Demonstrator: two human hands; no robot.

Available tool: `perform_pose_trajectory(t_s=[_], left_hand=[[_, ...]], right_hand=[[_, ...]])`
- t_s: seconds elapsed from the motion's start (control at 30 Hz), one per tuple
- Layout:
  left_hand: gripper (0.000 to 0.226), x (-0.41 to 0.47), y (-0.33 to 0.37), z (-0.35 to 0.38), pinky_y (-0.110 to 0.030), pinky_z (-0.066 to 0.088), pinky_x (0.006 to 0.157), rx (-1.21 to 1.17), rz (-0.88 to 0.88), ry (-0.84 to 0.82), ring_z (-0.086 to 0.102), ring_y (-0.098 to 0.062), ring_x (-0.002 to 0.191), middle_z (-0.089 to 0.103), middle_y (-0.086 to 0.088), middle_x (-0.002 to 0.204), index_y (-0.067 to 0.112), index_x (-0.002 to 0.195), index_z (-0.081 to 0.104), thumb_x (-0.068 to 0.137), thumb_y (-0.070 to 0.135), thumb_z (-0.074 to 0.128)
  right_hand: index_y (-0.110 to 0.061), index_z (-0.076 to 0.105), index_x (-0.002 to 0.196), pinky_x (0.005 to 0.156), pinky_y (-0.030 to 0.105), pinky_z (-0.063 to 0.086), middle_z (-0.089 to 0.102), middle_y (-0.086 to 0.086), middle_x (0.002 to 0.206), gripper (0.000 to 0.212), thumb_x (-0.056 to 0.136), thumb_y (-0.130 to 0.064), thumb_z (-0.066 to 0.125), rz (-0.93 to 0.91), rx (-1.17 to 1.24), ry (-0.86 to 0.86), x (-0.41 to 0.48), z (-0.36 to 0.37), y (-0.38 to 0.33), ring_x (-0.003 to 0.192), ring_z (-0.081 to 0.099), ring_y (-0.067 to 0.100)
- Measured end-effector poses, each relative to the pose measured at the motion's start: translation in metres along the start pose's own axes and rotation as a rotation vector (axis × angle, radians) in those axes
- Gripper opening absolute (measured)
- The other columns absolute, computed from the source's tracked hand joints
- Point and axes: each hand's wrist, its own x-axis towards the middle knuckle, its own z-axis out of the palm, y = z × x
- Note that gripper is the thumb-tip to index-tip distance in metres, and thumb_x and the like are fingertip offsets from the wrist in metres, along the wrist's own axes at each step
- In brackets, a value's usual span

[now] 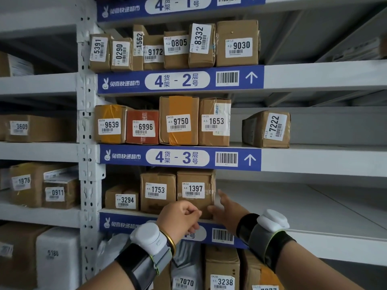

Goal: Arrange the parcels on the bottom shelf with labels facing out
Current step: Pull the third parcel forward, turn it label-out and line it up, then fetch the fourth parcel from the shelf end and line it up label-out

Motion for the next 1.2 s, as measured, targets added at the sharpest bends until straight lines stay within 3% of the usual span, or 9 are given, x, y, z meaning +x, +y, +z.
perform_pose_trajectory(t_s=[0.07,0.2,0.3,0.43,0.6,0.77,0.9,1.2], left_hand=[[0.011,0.000,0.007,0.009,-0.011,0.045,0.043,-0.001,0.036,-0.022,0.061,-0.001,0.046,0.068,0.011,0.052,0.028,0.072,0.064,0.083,0.028,0.061],[0.010,-0.001,0.023,0.031,-0.010,0.044,0.044,0.006,0.121,-0.081,0.061,-0.001,0.047,0.069,0.013,0.055,0.030,0.073,0.064,0.082,0.030,0.062],[0.006,0.001,0.036,0.051,-0.009,0.043,0.045,0.016,0.170,-0.090,0.063,-0.002,0.050,0.069,0.014,0.060,0.030,0.075,0.063,0.082,0.030,0.062],[0.005,0.005,0.051,0.074,-0.011,0.044,0.047,0.007,0.214,-0.091,0.064,-0.002,0.054,0.066,0.012,0.073,0.034,0.082,0.060,0.080,0.030,0.063],[0.024,0.007,0.063,0.102,-0.024,0.054,0.074,0.035,0.274,-0.068,0.061,-0.001,0.084,0.061,0.020,0.101,0.039,0.100,0.059,0.078,0.032,0.065],[0.039,0.010,0.072,0.125,-0.008,0.038,0.067,0.036,0.295,-0.074,0.049,0.014,0.091,0.052,0.026,0.107,0.048,0.111,0.049,0.076,0.040,0.065],[0.049,0.018,0.080,0.146,-0.022,0.036,0.091,-0.017,0.299,-0.102,0.046,0.000,0.114,0.049,0.016,0.125,0.043,0.120,0.048,0.075,0.038,0.067],[0.057,0.029,0.113,0.202,-0.028,0.025,0.111,-0.012,0.318,-0.214,0.028,-0.011,0.137,0.032,0.005,0.149,0.034,0.137,0.035,0.085,0.040,0.057]], right_hand=[[-0.021,0.024,0.138,0.088,0.027,0.037,0.049,0.011,0.135,0.053,0.091,-0.040,0.043,-0.023,-0.085,0.024,-0.006,-0.007,0.003,0.118,0.051,0.027],[-0.023,0.024,0.139,0.107,0.041,0.033,0.036,0.006,0.147,0.060,0.088,-0.049,0.042,-0.003,-0.238,0.087,-0.015,-0.019,0.020,0.131,0.039,0.025],[-0.027,0.019,0.142,0.113,0.045,0.025,0.020,0.002,0.155,0.062,0.088,-0.048,0.042,0.023,-0.257,0.126,-0.023,-0.030,0.041,0.139,0.027,0.022],[-0.029,0.020,0.142,0.114,0.046,0.023,0.020,0.000,0.155,0.062,0.088,-0.052,0.040,0.035,-0.247,0.200,-0.032,-0.046,0.067,0.140,0.024,0.022],[-0.029,0.018,0.143,0.116,0.046,0.015,0.016,0.001,0.156,0.064,0.088,-0.056,0.036,0.024,-0.256,0.239,-0.045,-0.068,0.093,0.143,0.014,0.020],[-0.032,0.015,0.143,0.116,0.047,0.009,0.012,-0.002,0.157,0.066,0.087,-0.059,0.034,0.032,-0.270,0.268,-0.055,-0.086,0.118,0.144,0.006,0.017],[-0.034,0.013,0.143,0.116,0.047,0.004,0.010,-0.004,0.157,0.067,0.085,-0.062,0.032,0.055,-0.281,0.284,-0.064,-0.101,0.140,0.144,0.001,0.015],[-0.033,0.012,0.143,0.117,0.046,0.000,0.008,-0.002,0.157,0.067,0.086,-0.062,0.030,0.096,-0.319,0.329,-0.084,-0.143,0.189,0.144,-0.002,0.015]])
